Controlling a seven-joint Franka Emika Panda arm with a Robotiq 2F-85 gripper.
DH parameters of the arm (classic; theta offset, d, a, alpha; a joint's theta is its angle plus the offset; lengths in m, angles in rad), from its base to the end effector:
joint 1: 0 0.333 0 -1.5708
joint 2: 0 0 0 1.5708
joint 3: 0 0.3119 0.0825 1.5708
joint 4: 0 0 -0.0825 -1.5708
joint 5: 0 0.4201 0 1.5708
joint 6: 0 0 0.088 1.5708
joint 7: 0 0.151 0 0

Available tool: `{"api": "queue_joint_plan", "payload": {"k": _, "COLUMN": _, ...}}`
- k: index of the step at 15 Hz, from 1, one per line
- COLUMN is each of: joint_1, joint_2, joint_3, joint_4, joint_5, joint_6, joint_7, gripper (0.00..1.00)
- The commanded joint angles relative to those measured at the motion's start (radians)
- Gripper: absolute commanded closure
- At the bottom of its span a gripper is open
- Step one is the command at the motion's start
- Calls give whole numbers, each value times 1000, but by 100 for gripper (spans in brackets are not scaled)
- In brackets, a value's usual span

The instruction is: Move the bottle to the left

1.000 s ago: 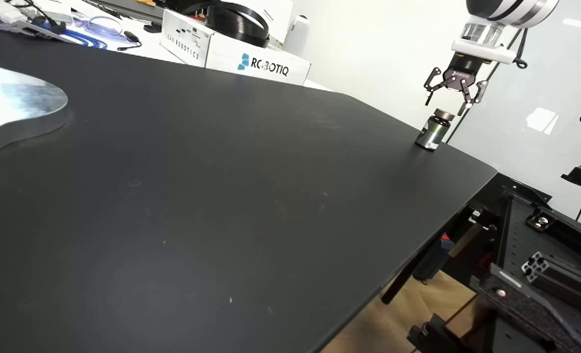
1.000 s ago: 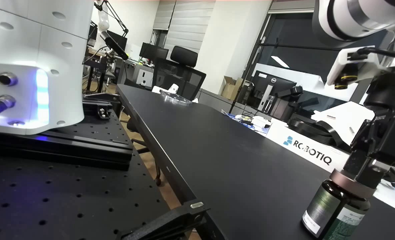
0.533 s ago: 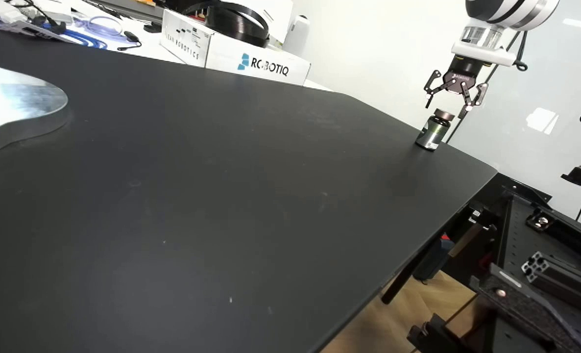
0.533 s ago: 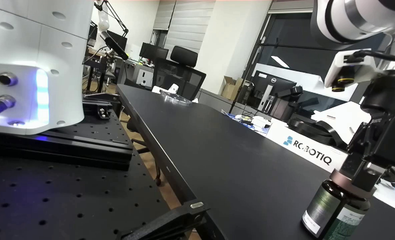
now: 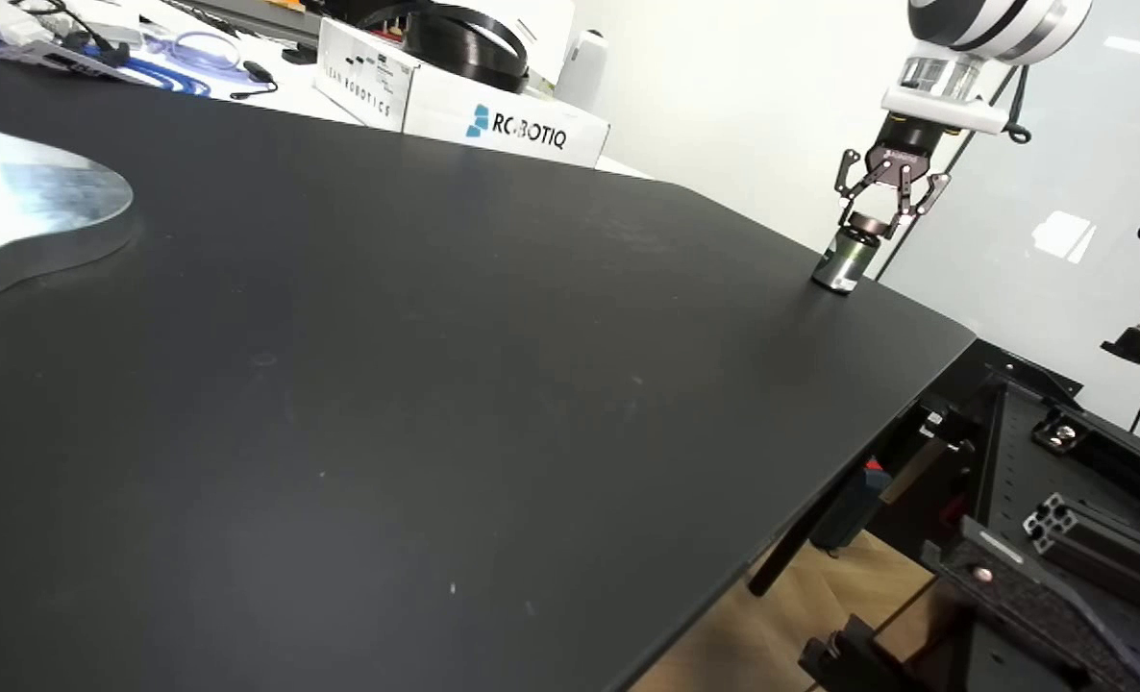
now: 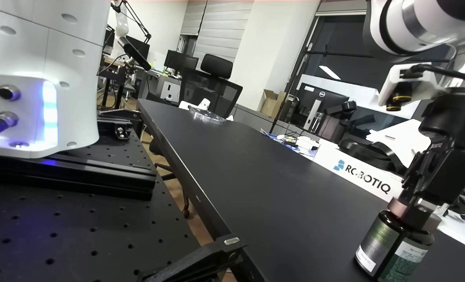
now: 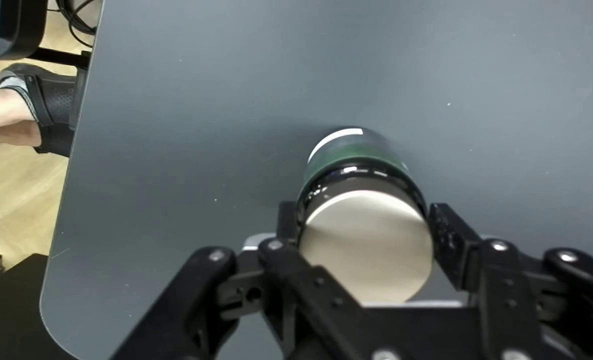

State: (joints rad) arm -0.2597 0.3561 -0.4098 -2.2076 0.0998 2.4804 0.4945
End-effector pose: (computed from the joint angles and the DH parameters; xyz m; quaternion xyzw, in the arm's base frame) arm 0.4370 -0.3591 0.1489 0.8173 -0.5743 -0.0280 0.0380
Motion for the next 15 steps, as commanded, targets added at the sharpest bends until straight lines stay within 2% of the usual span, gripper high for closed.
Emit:
{"api": "queue_joint_plan", "payload": {"k": 1, "joint_1": 9, "joint_2": -75, "joint_3": 16, "joint_4": -1, "joint_5": 12, "joint_6": -36, "joint_7": 4, "gripper": 62}}
{"api": "queue_joint_plan", "payload": {"k": 5, "joint_1": 49, "joint_2": -224, "joint_3": 38, "joint_4": -29, "joint_5": -25, "joint_6": -45, "joint_7": 26, "gripper": 64}}
{"api": "queue_joint_plan", "payload": {"k": 8, "joint_1": 74, "joint_2": -316, "joint_3": 82, "joint_4": -24, "joint_5": -32, "joint_6": -53, "joint_7": 40, "gripper": 64}}
{"api": "queue_joint_plan", "payload": {"k": 12, "joint_1": 123, "joint_2": -380, "joint_3": 196, "joint_4": -22, "joint_5": -10, "joint_6": -122, "joint_7": 50, "gripper": 64}}
{"api": "queue_joint_plan", "payload": {"k": 15, "joint_1": 189, "joint_2": -396, "joint_3": 302, "joint_4": -43, "joint_5": -17, "joint_6": -139, "joint_7": 74, "gripper": 64}}
